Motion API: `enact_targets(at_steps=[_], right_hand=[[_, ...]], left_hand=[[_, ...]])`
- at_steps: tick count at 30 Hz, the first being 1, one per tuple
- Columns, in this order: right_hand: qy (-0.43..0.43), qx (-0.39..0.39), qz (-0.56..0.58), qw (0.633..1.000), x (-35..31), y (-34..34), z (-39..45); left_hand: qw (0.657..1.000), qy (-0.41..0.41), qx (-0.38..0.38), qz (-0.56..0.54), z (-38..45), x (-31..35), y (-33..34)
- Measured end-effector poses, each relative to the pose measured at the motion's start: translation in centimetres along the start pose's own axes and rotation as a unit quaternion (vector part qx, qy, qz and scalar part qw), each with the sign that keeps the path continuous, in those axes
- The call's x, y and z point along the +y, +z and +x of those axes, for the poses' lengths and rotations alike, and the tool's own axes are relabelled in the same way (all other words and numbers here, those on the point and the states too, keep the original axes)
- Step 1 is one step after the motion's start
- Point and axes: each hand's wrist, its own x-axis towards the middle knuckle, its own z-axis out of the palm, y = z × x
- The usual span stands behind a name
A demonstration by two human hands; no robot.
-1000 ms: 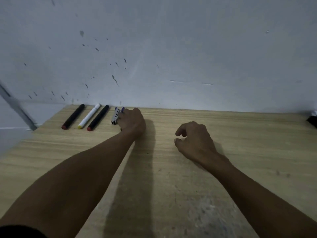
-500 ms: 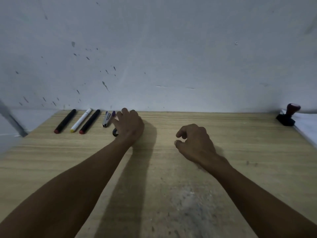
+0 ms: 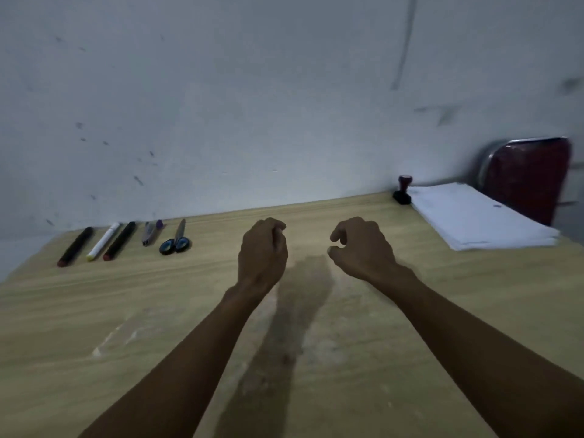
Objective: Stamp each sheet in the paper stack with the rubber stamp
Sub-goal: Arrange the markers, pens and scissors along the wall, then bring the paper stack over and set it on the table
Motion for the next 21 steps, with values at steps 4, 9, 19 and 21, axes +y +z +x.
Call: enact_targets(at_steps=[4,9,19,21], right_hand=[[0.027,0.021,-0.018,0.999,4.0,-3.6,-2.1],[0.068,0.042,-0.040,0.996,9.9,-7.3,-2.9],[0.132,0.077,-0.092,0.984,22.3,-11.6,1.8],[0.156,0.081,-0.109,0.978,24.4,-12.1,3.1]], left_hand=[[0.997,0.002,-0.067,-0.029,-1.5,5.2,2.7],[0.988,0.000,-0.146,-0.056,-2.6,10.6,7.6],[0.935,-0.139,-0.308,-0.111,-0.5,17.0,20.0],[0.922,-0.164,-0.329,-0.118,0.4,18.1,22.3]])
